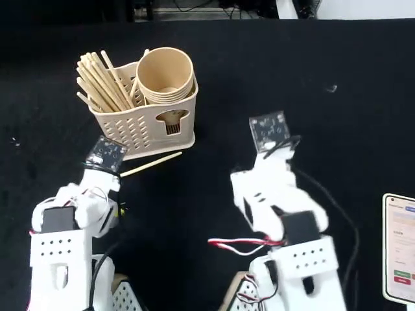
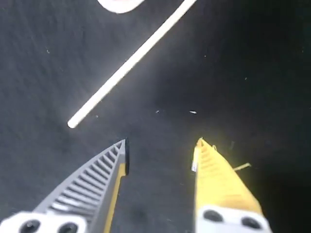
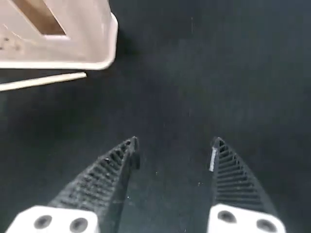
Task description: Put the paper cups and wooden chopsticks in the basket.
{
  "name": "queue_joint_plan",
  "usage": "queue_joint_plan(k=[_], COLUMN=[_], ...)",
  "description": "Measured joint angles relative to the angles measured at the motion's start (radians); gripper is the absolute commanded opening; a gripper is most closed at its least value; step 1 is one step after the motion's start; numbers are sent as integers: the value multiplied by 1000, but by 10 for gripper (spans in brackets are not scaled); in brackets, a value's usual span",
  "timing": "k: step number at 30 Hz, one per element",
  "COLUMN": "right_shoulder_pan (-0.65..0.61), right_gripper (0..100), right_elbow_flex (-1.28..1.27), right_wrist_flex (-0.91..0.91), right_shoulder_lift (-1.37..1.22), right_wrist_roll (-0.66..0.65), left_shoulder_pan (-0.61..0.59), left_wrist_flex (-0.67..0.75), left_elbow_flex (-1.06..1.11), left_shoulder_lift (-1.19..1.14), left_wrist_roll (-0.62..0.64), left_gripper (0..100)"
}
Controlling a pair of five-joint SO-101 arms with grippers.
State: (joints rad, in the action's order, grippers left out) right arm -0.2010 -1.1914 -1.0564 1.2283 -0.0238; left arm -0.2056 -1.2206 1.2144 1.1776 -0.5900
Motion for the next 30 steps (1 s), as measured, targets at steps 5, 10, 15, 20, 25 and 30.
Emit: queue_joint_plan(k=[5, 10, 15, 20, 25, 30], right_shoulder_pan=[-2, -2, -2, -2, -2, 3], right_gripper=[237, 237, 237, 237, 237, 237], right_elbow_flex=[-178, -276, -308, -321, -321, -321], right_wrist_flex=[86, 130, 149, 150, 150, 150], right_shoulder_lift=[106, 175, 224, 236, 236, 236], right_wrist_roll=[0, 3, 3, 3, 3, 3], left_shoulder_pan=[-63, -222, -338, -370, -333, -304], left_wrist_flex=[86, 186, 288, 483, 565, 569], left_elbow_flex=[0, 0, -26, -41, -127, -238], left_shoulder_lift=[-48, -155, -279, -437, -621, -812], left_wrist_roll=[-114, -83, 144, 365, 430, 405], left_gripper=[295, 295, 295, 295, 295, 295])
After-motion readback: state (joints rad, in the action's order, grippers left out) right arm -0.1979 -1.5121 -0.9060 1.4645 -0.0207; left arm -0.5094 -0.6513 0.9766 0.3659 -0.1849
